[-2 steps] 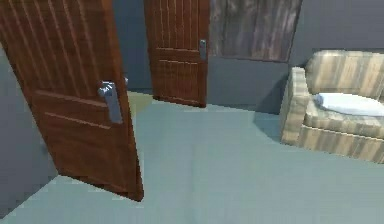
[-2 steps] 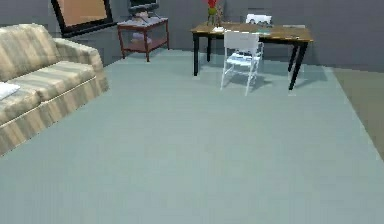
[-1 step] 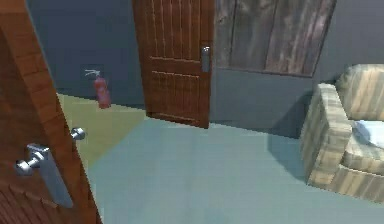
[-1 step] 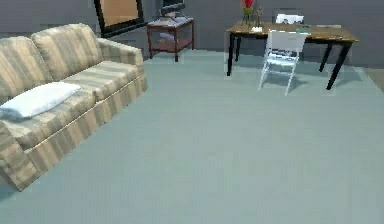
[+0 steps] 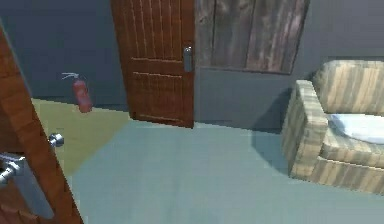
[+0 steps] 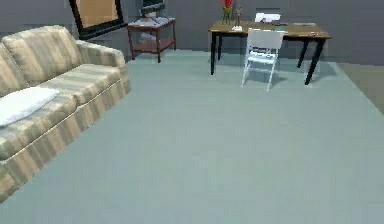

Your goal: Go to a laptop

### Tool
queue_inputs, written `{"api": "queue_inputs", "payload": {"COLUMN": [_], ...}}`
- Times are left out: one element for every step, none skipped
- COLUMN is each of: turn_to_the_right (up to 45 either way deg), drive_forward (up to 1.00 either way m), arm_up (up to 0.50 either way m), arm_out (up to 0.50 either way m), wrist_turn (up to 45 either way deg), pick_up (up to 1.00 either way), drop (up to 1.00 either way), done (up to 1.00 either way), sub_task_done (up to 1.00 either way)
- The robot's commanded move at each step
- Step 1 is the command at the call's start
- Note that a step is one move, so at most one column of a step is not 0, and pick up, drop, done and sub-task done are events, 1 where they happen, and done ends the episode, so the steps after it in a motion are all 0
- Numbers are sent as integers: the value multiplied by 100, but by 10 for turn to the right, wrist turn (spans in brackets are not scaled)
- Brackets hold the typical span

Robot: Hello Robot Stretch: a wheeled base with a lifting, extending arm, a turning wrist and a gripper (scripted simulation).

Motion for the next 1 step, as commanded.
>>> {"api": "queue_inputs", "payload": {"turn_to_the_right": [0], "drive_forward": [100], "arm_up": [0], "arm_out": [0], "wrist_turn": [0], "pick_up": [0], "drop": [0], "done": [0], "sub_task_done": [0]}}
